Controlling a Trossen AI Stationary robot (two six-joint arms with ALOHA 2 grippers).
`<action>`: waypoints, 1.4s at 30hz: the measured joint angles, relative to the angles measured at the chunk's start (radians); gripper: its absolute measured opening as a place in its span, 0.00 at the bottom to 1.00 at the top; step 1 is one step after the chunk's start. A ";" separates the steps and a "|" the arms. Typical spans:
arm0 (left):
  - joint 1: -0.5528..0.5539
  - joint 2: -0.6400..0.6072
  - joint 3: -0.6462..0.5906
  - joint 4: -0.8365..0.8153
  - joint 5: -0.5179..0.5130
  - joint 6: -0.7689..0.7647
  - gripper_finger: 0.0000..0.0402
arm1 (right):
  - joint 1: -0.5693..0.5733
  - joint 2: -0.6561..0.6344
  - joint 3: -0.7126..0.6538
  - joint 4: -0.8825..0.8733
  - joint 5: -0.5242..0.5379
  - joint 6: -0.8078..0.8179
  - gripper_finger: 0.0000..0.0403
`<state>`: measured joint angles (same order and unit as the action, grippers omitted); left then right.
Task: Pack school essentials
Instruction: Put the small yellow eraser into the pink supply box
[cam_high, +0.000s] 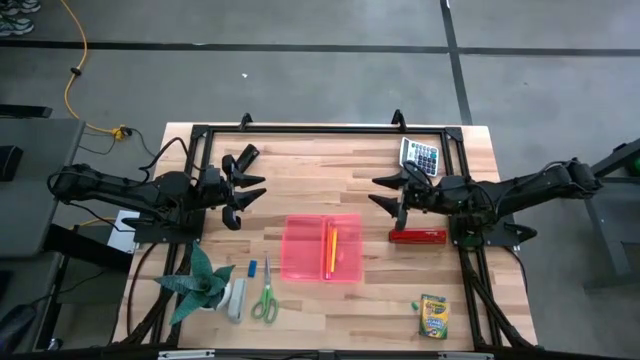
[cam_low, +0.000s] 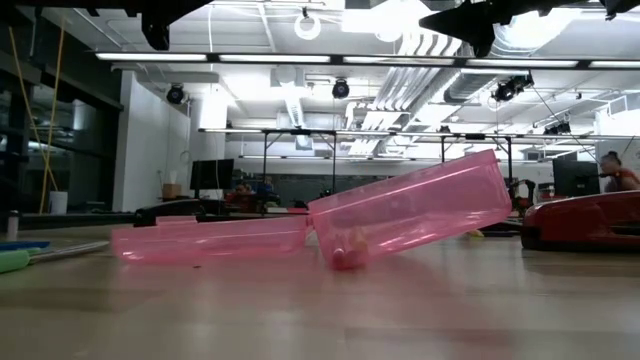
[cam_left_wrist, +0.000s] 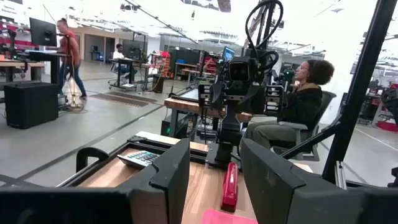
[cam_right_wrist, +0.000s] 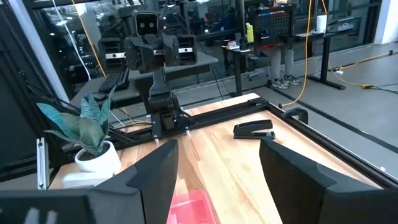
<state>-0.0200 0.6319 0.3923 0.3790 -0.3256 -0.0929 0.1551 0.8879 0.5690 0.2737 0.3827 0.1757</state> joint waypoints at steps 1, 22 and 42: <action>0.000 0.000 0.000 0.000 0.000 0.000 0.33 | 0.000 0.000 0.000 0.000 0.000 0.000 0.54; 0.000 0.000 0.000 0.001 0.000 -0.008 0.33 | -0.421 0.130 0.133 -0.833 -0.168 0.751 0.54; 0.000 0.000 0.000 0.000 0.000 -0.008 0.33 | -0.665 0.633 0.253 -0.905 -0.330 0.547 0.54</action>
<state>-0.0204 0.6319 0.3923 0.3792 -0.3252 -0.1013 -0.5095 1.5213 0.8218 -0.6316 0.0529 0.7222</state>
